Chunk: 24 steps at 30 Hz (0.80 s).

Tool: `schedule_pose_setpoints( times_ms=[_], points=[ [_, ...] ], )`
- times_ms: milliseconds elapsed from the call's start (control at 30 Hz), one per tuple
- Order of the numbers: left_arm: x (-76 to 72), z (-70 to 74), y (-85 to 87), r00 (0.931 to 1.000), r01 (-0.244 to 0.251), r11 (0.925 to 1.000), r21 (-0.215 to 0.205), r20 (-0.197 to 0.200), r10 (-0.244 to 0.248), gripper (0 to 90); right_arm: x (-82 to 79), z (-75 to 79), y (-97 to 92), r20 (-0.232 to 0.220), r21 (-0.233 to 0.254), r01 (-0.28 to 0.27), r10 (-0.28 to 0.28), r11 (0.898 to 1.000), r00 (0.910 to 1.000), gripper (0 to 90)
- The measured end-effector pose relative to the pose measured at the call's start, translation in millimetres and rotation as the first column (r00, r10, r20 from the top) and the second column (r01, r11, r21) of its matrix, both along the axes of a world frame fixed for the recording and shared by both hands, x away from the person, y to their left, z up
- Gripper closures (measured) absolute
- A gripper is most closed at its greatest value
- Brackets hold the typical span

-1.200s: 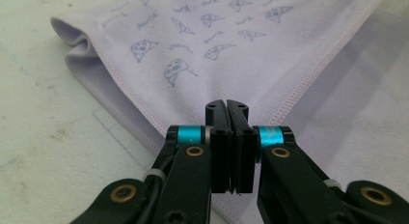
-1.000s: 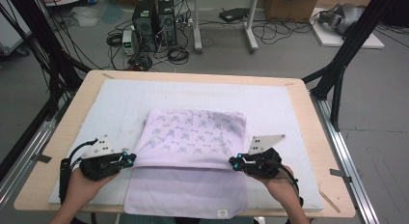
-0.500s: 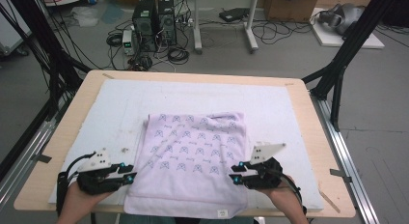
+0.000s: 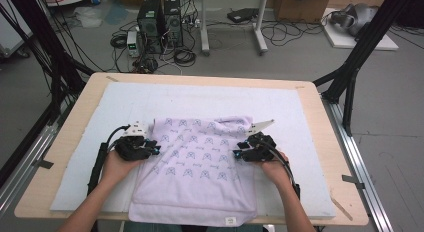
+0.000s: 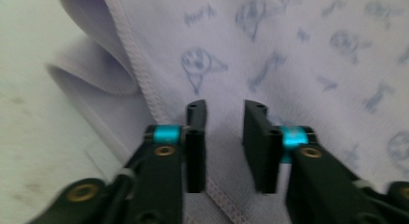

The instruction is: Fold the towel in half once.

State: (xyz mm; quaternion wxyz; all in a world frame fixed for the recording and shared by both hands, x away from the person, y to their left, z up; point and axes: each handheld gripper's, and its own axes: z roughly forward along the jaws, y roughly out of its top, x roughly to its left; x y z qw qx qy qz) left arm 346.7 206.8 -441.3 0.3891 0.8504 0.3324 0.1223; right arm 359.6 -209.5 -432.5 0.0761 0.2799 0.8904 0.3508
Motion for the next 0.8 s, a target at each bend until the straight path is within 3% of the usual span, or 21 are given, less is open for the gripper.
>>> schedule_pose_setpoints(
  times_ms=[33, 67, 133, 333, 400, 467, 533, 600, 700, 800],
  points=[
    [-0.7, 1.3, 0.2, 1.0000, 0.005, 1.0000, -0.004, 0.001, -0.005, 79.9, 0.3, -3.0, 1.3, -0.009, -0.008, 0.003, -0.003, 1.000, 1.0000, 66.2],
    [-1.6, 3.0, 0.1, 1.0000, 0.003, 1.0000, 0.000, 0.005, -0.003, 87.1, 0.4, -3.0, 1.0, -0.001, 0.005, -0.005, 0.005, 1.000, 1.0000, 78.7],
    [-5.4, 6.8, 1.4, 0.9999, 0.009, 1.0000, -0.004, 0.014, -0.009, 88.0, -0.2, -1.4, 2.3, 0.000, 0.005, -0.023, 0.023, 1.000, 0.9997, 87.0],
    [-34.9, 29.6, 10.7, 0.9972, 0.047, 0.9970, -0.062, 0.061, -0.043, 88.2, -16.1, 16.2, -1.6, 0.026, 0.064, -0.067, 0.065, 0.996, 0.9975, 89.4],
    [-46.7, 29.2, 16.3, 0.9976, 0.060, 0.9949, -0.082, 0.040, -0.056, 88.1, -25.7, 24.0, -3.0, 0.029, 0.083, -0.092, 0.090, 0.992, 0.9955, 89.4],
    [-53.5, 26.0, 18.9, 0.9970, 0.077, 0.9937, -0.081, 0.001, -0.077, 88.1, -34.6, 27.5, -3.1, 0.032, 0.048, -0.123, 0.121, 0.991, 0.9921, 89.3],
    [-59.7, 22.7, 20.4, 0.9911, 0.119, 0.9871, -0.107, -0.046, -0.125, 87.7, -37.0, 27.3, -7.0, 0.027, 0.030, -0.122, 0.121, 0.992, 0.9923, 85.5],
    [-60.1, 23.6, 19.7, 0.9886, 0.135, 0.9852, -0.105, -0.052, -0.141, 87.2, -34.0, 26.6, -10.9, 0.031, 0.036, -0.104, 0.103, 0.994, 0.9942, 79.8],
    [-48.3, 29.6, 19.2, 0.9956, 0.087, 0.9882, -0.126, -0.024, -0.090, 77.4, -23.3, 25.8, -12.3, 0.046, 0.048, -0.071, 0.069, 0.996, 0.9965, 75.4],
    [-29.6, 35.0, 18.3, 1.0000, 0.004, 0.9885, -0.151, 0.000, -0.004, 65.3, -11.5, 25.1, -11.3, 0.054, 0.054, -0.035, 0.033, 0.998, 0.9980, 71.1]
  ],
)
